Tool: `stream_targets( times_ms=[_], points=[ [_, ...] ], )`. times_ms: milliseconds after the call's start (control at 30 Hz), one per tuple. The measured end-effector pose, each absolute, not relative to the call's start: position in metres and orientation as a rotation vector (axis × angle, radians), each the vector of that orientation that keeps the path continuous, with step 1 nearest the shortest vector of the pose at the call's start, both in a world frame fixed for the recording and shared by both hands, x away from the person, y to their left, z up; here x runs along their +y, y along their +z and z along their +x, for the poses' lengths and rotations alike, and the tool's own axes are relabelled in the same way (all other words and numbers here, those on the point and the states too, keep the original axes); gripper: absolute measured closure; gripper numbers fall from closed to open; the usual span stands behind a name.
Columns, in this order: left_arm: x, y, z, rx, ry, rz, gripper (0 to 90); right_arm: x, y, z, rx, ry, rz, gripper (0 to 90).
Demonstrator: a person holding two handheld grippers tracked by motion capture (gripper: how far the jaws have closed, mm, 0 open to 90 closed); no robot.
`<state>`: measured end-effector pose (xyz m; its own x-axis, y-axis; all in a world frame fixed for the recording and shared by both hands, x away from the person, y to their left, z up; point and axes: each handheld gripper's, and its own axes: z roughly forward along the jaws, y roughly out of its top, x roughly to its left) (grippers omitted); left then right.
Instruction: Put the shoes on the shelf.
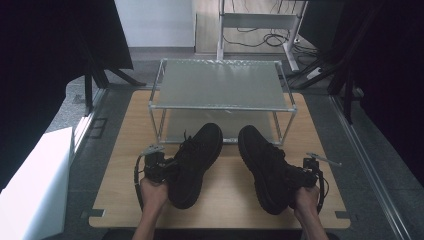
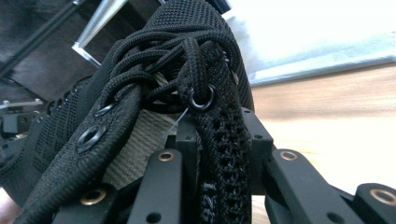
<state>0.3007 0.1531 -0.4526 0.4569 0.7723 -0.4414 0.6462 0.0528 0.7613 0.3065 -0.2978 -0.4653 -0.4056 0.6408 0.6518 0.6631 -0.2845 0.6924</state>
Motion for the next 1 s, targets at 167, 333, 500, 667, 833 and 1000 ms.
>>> stream_targets(
  times_ms=[167,333,500,667,833,1000],
  points=[
    [0.155,-0.439,0.292,1.209,0.162,1.64,80.9,-0.291,-0.454,0.306,-1.873,-1.858,-1.659,74.0],
    [0.155,-0.426,0.288,1.188,0.165,1.62,80.9,-0.286,-0.443,0.306,-1.866,-1.891,-1.613,74.0],
    [0.156,-0.416,0.286,1.178,0.162,1.59,80.9,-0.282,-0.431,0.306,-1.838,-1.912,-1.587,74.0],
    [0.156,-0.408,0.284,1.169,0.159,1.565,80.9,-0.279,-0.422,0.306,-1.81,-1.929,-1.563,74.0],
    [0.158,-0.397,0.284,1.177,0.151,1.517,80.8,-0.275,-0.409,0.307,-1.783,-1.94,-1.556,74.0],
    [0.157,-0.388,0.286,1.191,0.166,1.493,80.8,-0.272,-0.398,0.31,-1.765,-1.949,-1.567,74.0]
  ],
)
